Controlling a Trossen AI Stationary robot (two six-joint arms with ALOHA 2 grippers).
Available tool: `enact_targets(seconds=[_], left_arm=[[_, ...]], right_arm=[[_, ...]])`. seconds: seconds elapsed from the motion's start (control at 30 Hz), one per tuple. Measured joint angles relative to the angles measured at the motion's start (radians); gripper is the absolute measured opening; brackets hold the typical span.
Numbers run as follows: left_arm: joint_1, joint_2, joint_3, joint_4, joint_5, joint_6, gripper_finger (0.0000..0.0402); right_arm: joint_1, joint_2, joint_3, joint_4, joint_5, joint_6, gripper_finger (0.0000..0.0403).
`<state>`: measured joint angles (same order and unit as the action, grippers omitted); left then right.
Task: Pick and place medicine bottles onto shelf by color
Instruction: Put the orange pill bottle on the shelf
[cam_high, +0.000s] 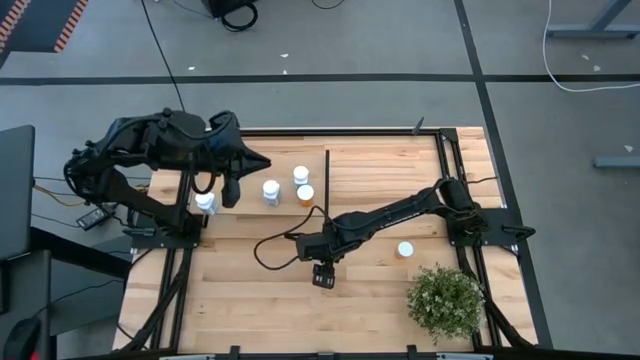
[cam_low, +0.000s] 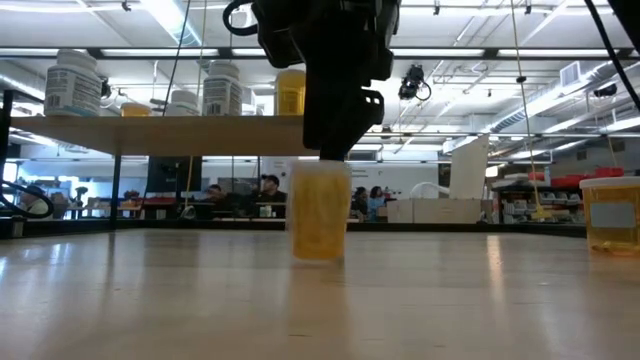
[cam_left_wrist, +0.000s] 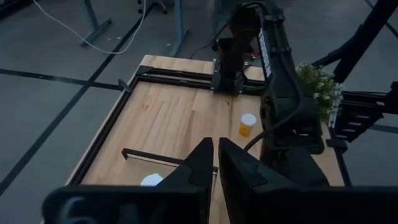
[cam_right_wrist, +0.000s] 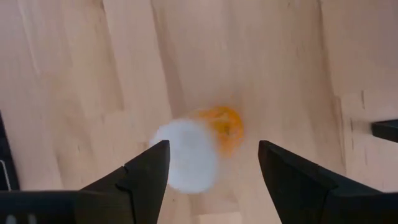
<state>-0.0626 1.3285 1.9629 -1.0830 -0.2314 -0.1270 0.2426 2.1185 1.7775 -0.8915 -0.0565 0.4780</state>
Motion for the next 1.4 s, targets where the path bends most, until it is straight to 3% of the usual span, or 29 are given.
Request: enact_targets(seconds=[0.47, 0.67, 0.8, 0.9, 1.03, 1.2, 1.4], left_arm=[[-0.016, 0.000, 0.000, -0.068, 0.000, 0.000, 0.0043], [-0.076, 0.000, -0.001, -0.077, 0.000, -0.018, 0.0054], [-0.139, 0.007, -0.038, -0.079, 0.007, -0.074, 0.0066], [-0.211, 0.020, -0.096, -0.079, 0.033, -0.030, 0.0080], [-0.291, 0.068, -0.162, -0.079, 0.052, 0.116, 0.0109], [-0.302, 0.203, -0.163, -0.059, 0.127, 0.139, 0.0159], [-0.318, 0.392, -0.121, -0.077, 0.121, 0.147, 0.0215]], right_arm=[[0.002, -0.055, 0.001, -0.014, -0.026, 0.113, 0.0253], [0.002, -0.217, 0.002, -0.094, -0.001, 0.144, 0.0253], [0.008, -0.357, 0.003, -0.168, 0.062, 0.190, 0.0253], [0.023, -0.453, 0.003, -0.197, 0.135, 0.193, 0.0253], [0.030, -0.569, 0.003, -0.252, 0.241, 0.194, 0.0253], [0.049, -0.672, 0.003, -0.353, 0.343, 0.274, 0.0253], [0.066, -0.717, 0.001, -0.492, 0.377, 0.289, 0.0253]])
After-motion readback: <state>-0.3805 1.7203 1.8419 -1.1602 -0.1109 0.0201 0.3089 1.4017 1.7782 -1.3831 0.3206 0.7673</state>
